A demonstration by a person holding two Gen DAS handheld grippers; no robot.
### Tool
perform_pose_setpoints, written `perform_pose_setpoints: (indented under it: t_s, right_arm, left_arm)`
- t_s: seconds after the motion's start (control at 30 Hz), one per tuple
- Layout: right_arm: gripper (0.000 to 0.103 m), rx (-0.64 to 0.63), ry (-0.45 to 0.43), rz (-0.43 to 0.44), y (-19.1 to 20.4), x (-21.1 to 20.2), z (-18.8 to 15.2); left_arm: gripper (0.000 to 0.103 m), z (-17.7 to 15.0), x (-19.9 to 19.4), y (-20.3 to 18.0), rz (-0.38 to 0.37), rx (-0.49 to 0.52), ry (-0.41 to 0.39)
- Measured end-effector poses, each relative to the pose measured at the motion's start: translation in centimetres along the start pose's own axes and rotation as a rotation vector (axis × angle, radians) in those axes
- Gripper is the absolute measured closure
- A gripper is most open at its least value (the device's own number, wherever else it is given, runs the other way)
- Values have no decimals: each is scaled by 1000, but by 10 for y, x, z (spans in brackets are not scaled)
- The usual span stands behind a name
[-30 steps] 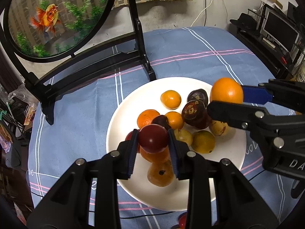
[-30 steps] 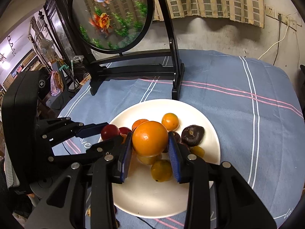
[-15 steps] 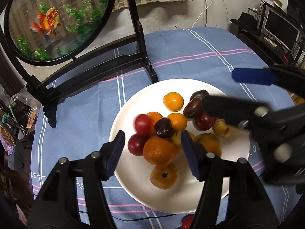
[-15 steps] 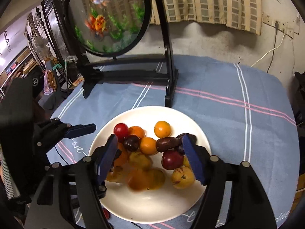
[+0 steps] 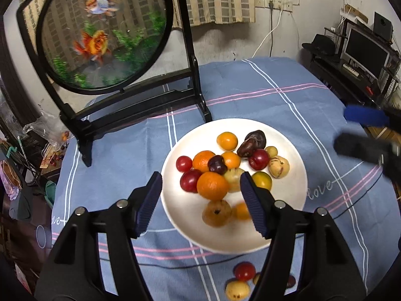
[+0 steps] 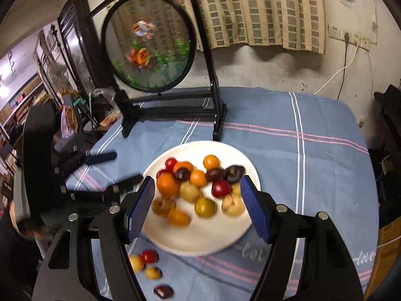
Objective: Organize fruits
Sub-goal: 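Grasp a speckled pepino with the left gripper while the right grasps a dark plum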
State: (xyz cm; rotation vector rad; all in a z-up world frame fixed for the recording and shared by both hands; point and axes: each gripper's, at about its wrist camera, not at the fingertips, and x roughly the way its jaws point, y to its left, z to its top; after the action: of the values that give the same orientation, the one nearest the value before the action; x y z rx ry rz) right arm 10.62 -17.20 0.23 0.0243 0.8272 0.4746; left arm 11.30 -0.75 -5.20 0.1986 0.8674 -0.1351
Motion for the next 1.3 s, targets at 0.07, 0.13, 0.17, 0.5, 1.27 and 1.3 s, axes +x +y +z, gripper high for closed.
perform_pose_setpoints:
  t_s: [0.07, 0.13, 0.17, 0.5, 1.27, 1.3]
  right_arm:
    - [32, -6, 15, 9, 7, -8, -18]
    - [32, -26, 22, -2, 16, -16, -37]
    - [32, -36, 26, -9, 19, -18, -45]
    - [32, -109, 148, -60, 49, -13, -162]
    - [71, -237, 362, 11, 76, 69, -180]
    - [71, -216, 357, 21, 72, 64, -179]
  left_arm:
    - [36, -5, -12, -1, 1, 0, -7]
    - [35, -12, -24, -1, 4, 7, -18]
    - [34, -16, -30, -1, 7, 9, -24]
    - [24, -131, -54, 18, 8, -37, 41]
    - [24, -191, -26, 2, -97, -119, 212]
    - [24, -188, -23, -1, -103, -112, 212]
